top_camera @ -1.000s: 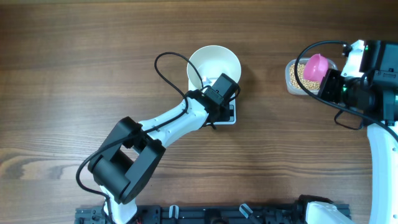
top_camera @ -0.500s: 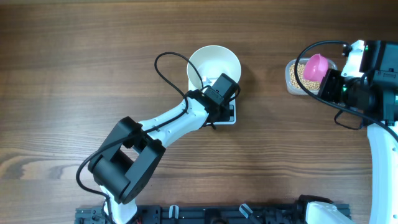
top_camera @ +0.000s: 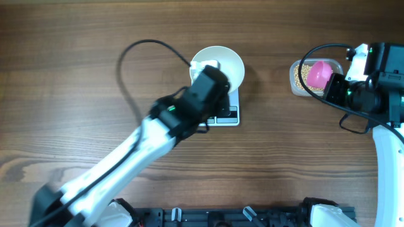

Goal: Scoop item into bowl and weigh 150g on scale

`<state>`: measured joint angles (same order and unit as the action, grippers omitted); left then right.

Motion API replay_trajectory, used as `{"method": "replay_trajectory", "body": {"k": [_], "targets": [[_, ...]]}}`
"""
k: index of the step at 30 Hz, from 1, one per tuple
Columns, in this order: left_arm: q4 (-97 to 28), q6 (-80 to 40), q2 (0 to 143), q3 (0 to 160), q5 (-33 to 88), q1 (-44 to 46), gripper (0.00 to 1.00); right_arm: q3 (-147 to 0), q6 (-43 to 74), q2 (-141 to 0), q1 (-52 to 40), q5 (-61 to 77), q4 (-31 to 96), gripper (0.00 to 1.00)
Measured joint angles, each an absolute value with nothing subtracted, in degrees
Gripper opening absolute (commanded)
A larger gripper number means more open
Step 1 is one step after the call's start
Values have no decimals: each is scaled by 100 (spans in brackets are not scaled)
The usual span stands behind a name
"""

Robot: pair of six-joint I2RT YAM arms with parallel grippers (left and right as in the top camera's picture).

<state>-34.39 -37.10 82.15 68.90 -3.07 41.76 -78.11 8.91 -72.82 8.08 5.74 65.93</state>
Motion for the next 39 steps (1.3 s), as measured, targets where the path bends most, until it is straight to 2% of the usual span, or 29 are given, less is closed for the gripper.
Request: {"method": "replay_trajectory", "body": {"k": [2, 3, 4, 7, 9, 11, 13, 14, 16, 21, 30, 39], "targets": [[-3645, -3708, 7883, 6890, -322, 4047, 4, -7811, 891, -7282, 808, 574, 6643, 4], [-3848, -3708, 7631, 6890, -364, 3848, 11, -7811, 891, -7282, 808, 574, 6685, 4], [-3988, -3708, 7456, 6890, -438, 3656, 11, -7811, 891, -7282, 808, 574, 6696, 4], [-4366, -3673, 6989, 6890, -777, 2836, 11, -7813, 891, -7282, 808, 574, 6735, 4], [-4501, -3671, 6770, 6890, -963, 2204, 15, -7813, 891, -7282, 808, 574, 6735, 4], [-4689, -3677, 6622, 6893, -1070, 1573, 33, -7813, 891, -7282, 808, 574, 6753, 4], [-4928, -3677, 6554, 6893, -1184, 1017, 44, -7813, 891, -7282, 808, 574, 6775, 4], [-5022, -3640, 6552, 6893, -1219, 869, 59, -7813, 891, -7282, 808, 574, 6775, 4], [-5264, -3612, 6571, 6893, -1227, 607, 100, -7813, 891, -7282, 808, 574, 6770, 4], [-5572, -3647, 6646, 6893, -1260, 235, 100, -7813, 891, -7282, 808, 574, 6748, 4], [-5603, -3647, 6707, 6893, -1260, 211, 100, -7813, 773, -7282, 808, 574, 6567, 4], [-5616, -3647, 6709, 6893, -1260, 211, 100, -7813, 598, -7282, 808, 805, 5690, 4]]}}
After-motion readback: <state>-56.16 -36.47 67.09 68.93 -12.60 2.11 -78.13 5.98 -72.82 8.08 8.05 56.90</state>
